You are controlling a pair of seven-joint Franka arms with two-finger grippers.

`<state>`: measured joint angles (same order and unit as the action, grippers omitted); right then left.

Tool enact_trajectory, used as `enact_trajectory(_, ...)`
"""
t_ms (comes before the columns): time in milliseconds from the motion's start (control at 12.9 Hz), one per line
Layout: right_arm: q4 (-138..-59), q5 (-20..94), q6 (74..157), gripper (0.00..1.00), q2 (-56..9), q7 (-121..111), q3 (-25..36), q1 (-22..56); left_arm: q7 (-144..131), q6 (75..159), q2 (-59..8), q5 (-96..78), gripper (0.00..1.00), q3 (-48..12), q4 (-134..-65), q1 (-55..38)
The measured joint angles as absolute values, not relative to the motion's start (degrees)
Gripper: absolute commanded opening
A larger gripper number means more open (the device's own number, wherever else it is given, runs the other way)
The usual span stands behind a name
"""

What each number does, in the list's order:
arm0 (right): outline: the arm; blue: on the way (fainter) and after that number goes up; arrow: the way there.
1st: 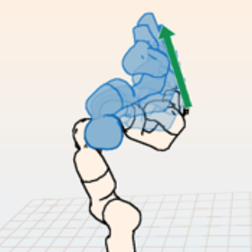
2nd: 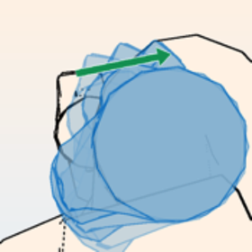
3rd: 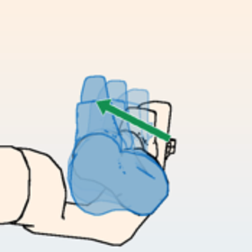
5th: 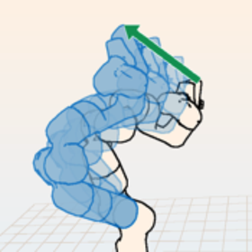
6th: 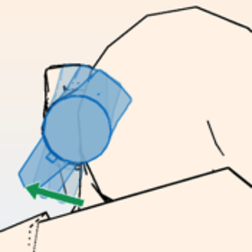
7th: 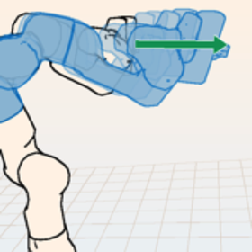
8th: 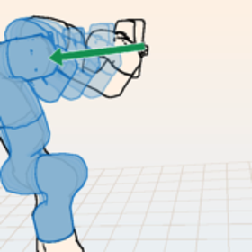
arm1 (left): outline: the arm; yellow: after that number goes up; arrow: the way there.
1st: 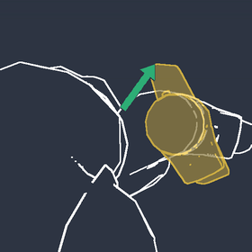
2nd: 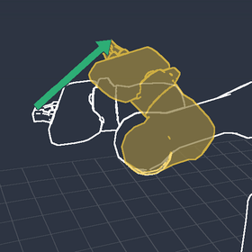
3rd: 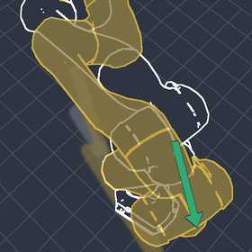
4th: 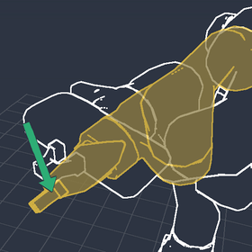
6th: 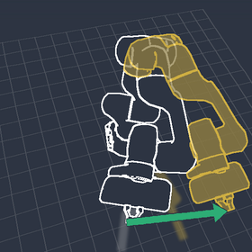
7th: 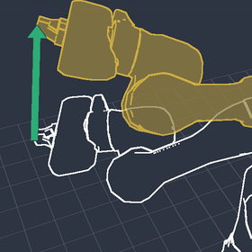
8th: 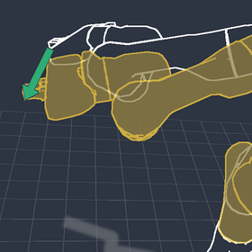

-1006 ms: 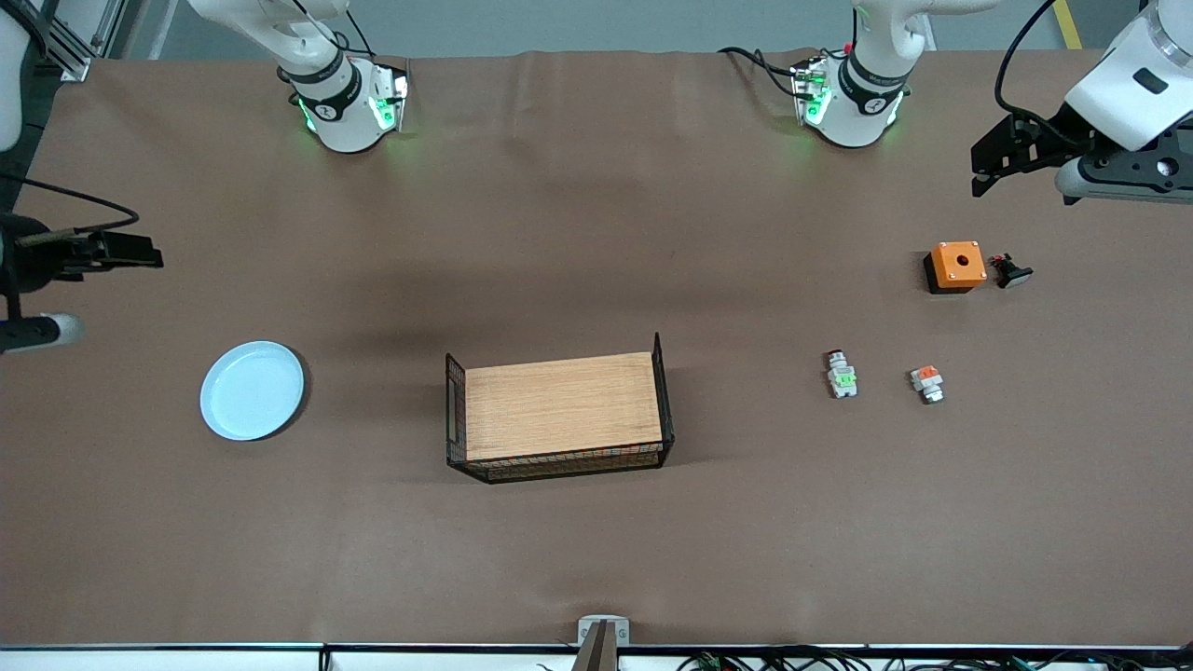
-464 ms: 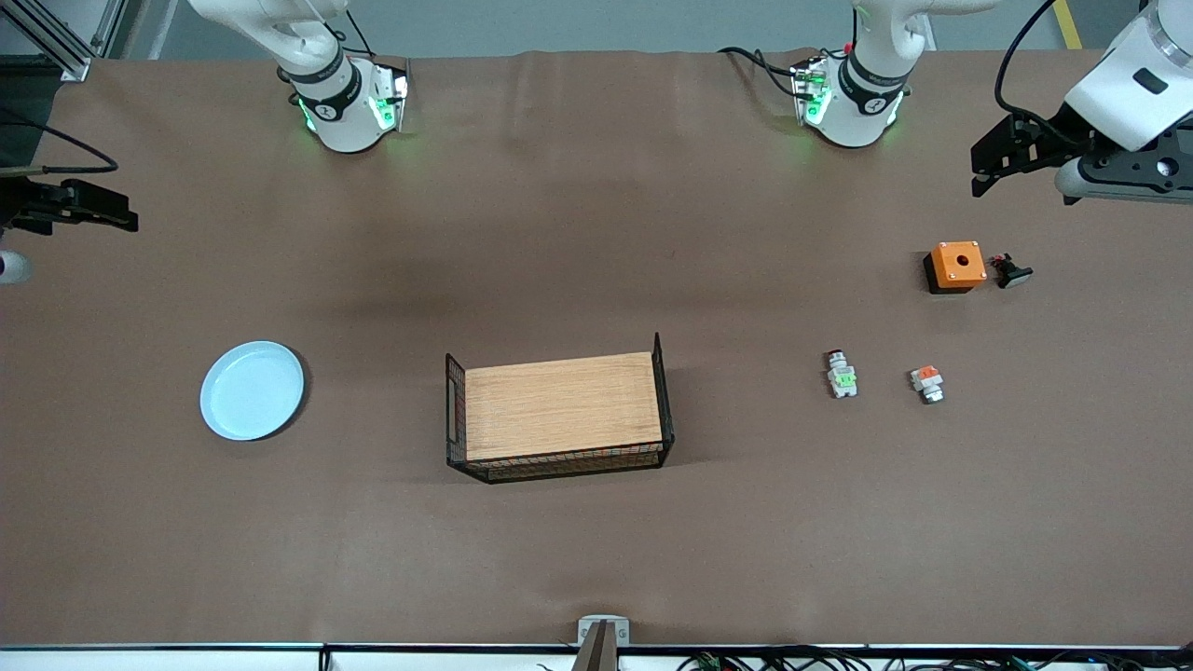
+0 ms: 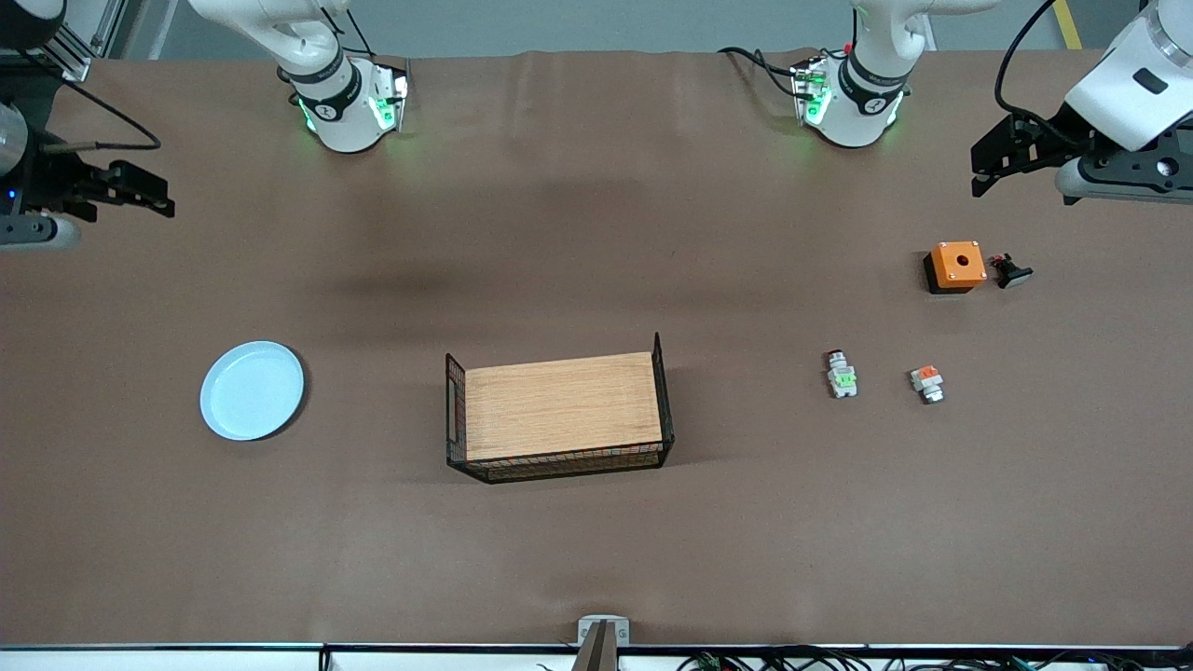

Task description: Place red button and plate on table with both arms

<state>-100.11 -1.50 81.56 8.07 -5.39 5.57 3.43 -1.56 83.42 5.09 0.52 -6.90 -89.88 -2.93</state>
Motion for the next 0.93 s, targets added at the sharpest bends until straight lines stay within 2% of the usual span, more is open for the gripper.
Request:
enact_trajectory(310, -98.86, -1.50, 77.31, 1.00, 11.97, -5.18, 5.58, 3.43, -1.56, 83.42, 5.09, 0.52, 1.00, -6.90, -89.88, -2.93)
enact_trajectory(929, -94.72, -1.53, 75.40, 1.00, 11.97, -5.08, 5.82, 3.42, -1.56, 83.42, 5.09, 0.52, 1.00, -6.90, -89.88, -2.94)
